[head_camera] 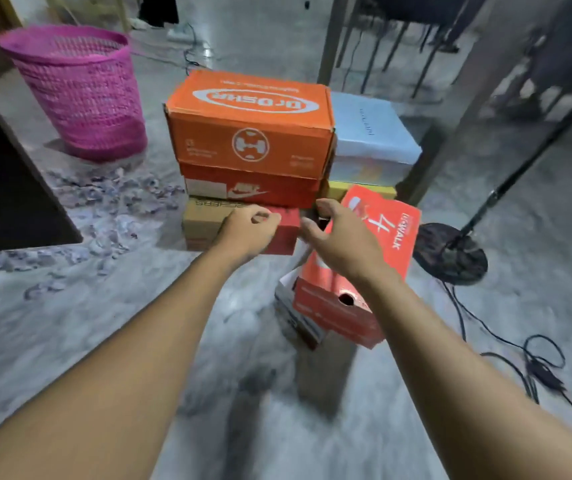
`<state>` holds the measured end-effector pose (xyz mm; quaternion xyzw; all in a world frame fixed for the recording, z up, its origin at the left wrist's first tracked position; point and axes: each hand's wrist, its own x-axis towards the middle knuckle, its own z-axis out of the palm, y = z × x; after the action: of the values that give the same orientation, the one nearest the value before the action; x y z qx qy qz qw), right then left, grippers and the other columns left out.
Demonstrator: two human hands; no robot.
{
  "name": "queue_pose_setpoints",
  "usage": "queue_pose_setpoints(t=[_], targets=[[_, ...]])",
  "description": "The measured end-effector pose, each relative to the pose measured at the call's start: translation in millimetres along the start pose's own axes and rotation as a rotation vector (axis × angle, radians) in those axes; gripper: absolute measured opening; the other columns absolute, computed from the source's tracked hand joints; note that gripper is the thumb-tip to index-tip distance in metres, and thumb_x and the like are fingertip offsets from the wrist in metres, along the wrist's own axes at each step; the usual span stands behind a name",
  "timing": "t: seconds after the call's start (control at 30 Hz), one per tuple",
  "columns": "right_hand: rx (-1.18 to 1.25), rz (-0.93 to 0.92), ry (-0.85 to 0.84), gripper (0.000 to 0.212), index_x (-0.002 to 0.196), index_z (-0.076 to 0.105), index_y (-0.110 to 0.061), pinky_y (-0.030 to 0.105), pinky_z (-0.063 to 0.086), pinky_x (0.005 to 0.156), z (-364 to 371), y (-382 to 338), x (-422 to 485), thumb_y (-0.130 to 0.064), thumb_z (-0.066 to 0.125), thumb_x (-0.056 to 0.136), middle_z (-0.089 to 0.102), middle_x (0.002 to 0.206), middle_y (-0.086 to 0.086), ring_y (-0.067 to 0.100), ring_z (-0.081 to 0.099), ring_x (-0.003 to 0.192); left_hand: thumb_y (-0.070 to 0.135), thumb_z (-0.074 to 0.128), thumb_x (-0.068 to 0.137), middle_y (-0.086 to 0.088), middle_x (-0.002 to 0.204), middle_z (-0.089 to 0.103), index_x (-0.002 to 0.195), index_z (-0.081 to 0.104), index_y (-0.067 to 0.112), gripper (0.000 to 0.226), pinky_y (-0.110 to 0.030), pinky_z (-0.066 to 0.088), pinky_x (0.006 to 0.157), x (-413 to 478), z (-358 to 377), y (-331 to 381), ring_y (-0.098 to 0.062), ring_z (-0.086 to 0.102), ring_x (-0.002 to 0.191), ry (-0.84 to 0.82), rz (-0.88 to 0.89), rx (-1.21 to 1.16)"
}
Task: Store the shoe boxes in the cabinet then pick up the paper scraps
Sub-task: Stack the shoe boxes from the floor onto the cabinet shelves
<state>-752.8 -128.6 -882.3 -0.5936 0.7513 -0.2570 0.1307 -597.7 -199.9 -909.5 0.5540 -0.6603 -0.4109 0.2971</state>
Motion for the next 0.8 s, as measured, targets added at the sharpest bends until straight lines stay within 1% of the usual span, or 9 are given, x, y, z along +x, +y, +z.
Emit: queue_pose_setpoints(t=[0.1, 0.17, 0.23, 0.4, 0.53, 0.6, 0.67, 0.73, 0.8], targets=[[-0.088, 0.176, -0.012, 0.057, 0.141, 0.046, -0.021, 0.046, 0.041, 0.103, 0.3, 49.5, -13.8, -0.050, 0.052, 0.092, 0.050, 0.141, 0.009, 0.030, 0.047, 0.128, 0.044, 0.056, 0.094, 0.003, 0.116, 0.059, 0.122, 0.060, 0.018, 0.039, -0.028, 0.043, 0.085, -10.2, 54.5, -2.8, -0.016, 0.054, 0.102, -0.157, -0.083, -0.017], [-0.123, 0.297, -0.031, 0.066, 0.147, 0.036, -0.021, 0.051, 0.035, 0.109, 0.7, 75.4, -22.8, -0.052, 0.052, 0.091, 0.038, 0.148, 0.011, 0.033, 0.035, 0.136, 0.050, 0.054, 0.092, 0.005, 0.126, 0.055, 0.136, 0.052, 0.019, 0.054, -0.035, 0.046, 0.096, -18.4, 81.0, -8.9, -0.018, 0.055, 0.115, -0.226, -0.118, 0.011], [-0.101, 0.370, -0.039, 0.072, 0.148, 0.030, -0.021, 0.054, 0.033, 0.110, 2.0, 93.7, -28.1, -0.054, 0.055, 0.089, 0.033, 0.149, 0.012, 0.034, 0.029, 0.139, 0.050, 0.052, 0.091, 0.007, 0.122, 0.061, 0.132, 0.054, 0.025, 0.048, -0.037, 0.048, 0.095, -25.6, 98.2, -14.7, -0.020, 0.059, 0.114, -0.255, -0.078, 0.038], [0.052, 0.367, 0.064, 0.072, 0.143, 0.032, -0.021, 0.051, 0.039, 0.105, 5.6, 108.7, -31.3, -0.048, 0.062, 0.084, 0.030, 0.146, 0.011, 0.034, 0.032, 0.135, 0.047, 0.061, 0.089, 0.010, 0.104, 0.064, 0.123, 0.058, 0.030, 0.038, -0.023, 0.045, 0.070, -34.3, 103.8, -17.0, -0.011, 0.061, 0.092, -0.156, -0.070, -0.011], [0.029, 0.264, 0.138, 0.078, 0.147, 0.032, -0.023, 0.047, 0.048, 0.096, 7.3, 111.9, -48.6, -0.048, 0.065, 0.081, 0.033, 0.140, 0.004, 0.027, 0.044, 0.128, 0.059, 0.064, 0.075, 0.004, 0.092, 0.067, 0.110, 0.065, 0.026, 0.048, -0.032, 0.052, 0.074, -40.0, 95.5, -32.6, -0.017, 0.062, 0.083, -0.138, -0.098, -0.013], [0.077, 0.267, 0.205, 0.082, 0.148, 0.027, -0.027, 0.043, 0.051, 0.091, 9.6, 117.7, -60.6, -0.047, 0.068, 0.080, 0.030, 0.137, 0.003, 0.025, 0.044, 0.125, 0.068, 0.060, 0.066, 0.003, 0.098, 0.069, 0.107, 0.067, 0.025, 0.060, -0.037, 0.054, 0.082, -44.8, 91.0, -40.7, -0.018, 0.065, 0.088, -0.144, -0.128, -0.035], [0.194, 0.357, 0.220, 0.085, 0.148, 0.023, -0.029, 0.040, 0.048, 0.092, 10.0, 125.4, -67.0, -0.049, 0.069, 0.080, 0.028, 0.137, 0.003, 0.024, 0.043, 0.126, 0.072, 0.059, 0.064, 0.002, 0.110, 0.068, 0.115, 0.064, 0.024, 0.070, -0.039, 0.054, 0.088, -47.8, 87.9, -43.8, -0.017, 0.065, 0.097, -0.179, -0.164, -0.065], [0.361, 0.417, 0.139, 0.078, 0.146, 0.026, -0.029, 0.034, 0.045, 0.089, 9.0, 131.0, -67.7, -0.047, 0.068, 0.082, 0.040, 0.134, 0.000, 0.021, 0.050, 0.121, 0.070, 0.060, 0.067, 0.003, 0.122, 0.062, 0.130, 0.055, 0.026, 0.078, -0.037, 0.054, 0.083, -49.1, 87.4, -42.1, -0.016, 0.063, 0.104, -0.224, -0.237, -0.124], [0.447, 0.384, 0.075, 0.066, 0.136, 0.035, -0.031, 0.033, 0.048, 0.086, 10.8, 132.0, -66.8, -0.045, 0.069, 0.082, 0.055, 0.125, -0.007, 0.019, 0.058, 0.114, 0.063, 0.062, 0.076, 0.006, 0.125, 0.063, 0.134, 0.052, 0.027, 0.069, -0.032, 0.055, 0.074, -50.5, 89.2, -38.6, -0.014, 0.065, 0.102, -0.260, -0.238, -0.157]])
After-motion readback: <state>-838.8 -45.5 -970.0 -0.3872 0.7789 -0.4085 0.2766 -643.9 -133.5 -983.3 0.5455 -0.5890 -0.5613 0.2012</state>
